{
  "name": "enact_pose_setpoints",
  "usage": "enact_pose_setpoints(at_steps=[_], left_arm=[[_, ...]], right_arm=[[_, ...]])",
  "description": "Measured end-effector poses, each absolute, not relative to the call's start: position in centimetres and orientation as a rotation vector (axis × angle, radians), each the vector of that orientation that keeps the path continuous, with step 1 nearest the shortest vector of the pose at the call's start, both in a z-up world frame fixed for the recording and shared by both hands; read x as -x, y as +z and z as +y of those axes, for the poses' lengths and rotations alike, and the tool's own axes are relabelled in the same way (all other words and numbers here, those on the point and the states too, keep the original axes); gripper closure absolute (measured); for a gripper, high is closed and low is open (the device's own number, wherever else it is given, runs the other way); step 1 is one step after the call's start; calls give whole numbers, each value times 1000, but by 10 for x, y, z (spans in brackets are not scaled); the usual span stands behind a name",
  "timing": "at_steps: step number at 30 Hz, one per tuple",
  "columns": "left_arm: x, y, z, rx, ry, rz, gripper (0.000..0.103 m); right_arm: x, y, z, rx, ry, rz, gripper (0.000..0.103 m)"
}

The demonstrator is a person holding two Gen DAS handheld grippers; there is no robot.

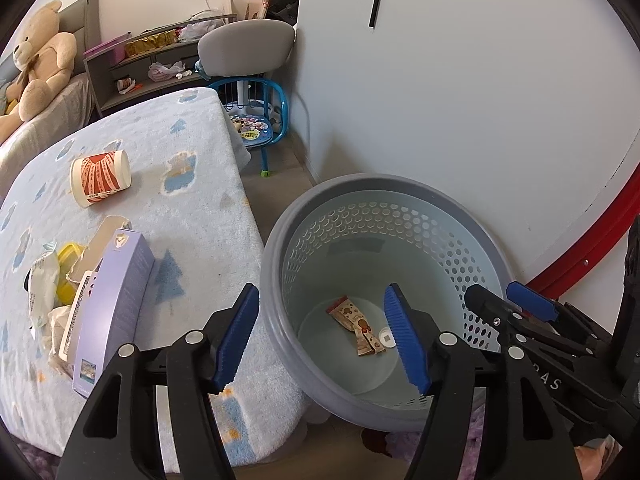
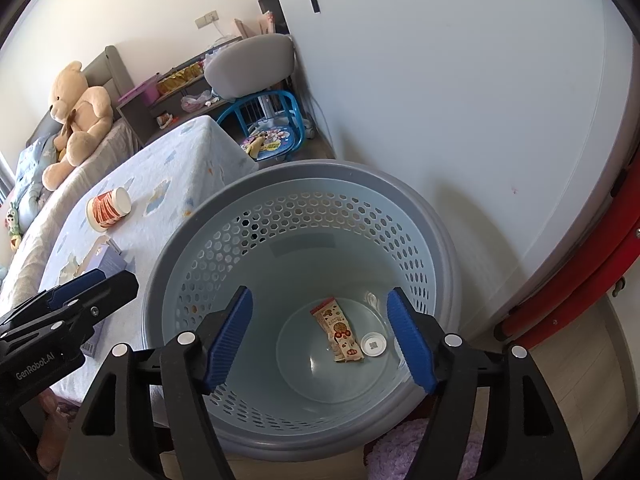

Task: Collect trash
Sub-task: 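Withdraw both open tools from the basket back over the table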

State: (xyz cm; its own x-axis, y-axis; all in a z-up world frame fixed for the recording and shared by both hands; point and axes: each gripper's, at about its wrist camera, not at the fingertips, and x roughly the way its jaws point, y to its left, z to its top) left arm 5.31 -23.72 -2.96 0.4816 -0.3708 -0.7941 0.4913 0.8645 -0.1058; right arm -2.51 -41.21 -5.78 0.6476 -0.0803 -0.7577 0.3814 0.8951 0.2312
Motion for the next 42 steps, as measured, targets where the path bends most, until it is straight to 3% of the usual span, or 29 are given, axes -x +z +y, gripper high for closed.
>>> enact_pose_setpoints(at_steps=[11,15,42], left_arm=[[-55,-19,-199,-88,-476,909,39],[-56,-15,-180,-65,-457,893,39],[-60,-9,-9,26,-200,831,38]], right_arm=[[26,-49,-394,-339,-281,814,30],[26,-43,-384,-334,-279,794,23],[-24,-31,-223,-240,-31,797,17]])
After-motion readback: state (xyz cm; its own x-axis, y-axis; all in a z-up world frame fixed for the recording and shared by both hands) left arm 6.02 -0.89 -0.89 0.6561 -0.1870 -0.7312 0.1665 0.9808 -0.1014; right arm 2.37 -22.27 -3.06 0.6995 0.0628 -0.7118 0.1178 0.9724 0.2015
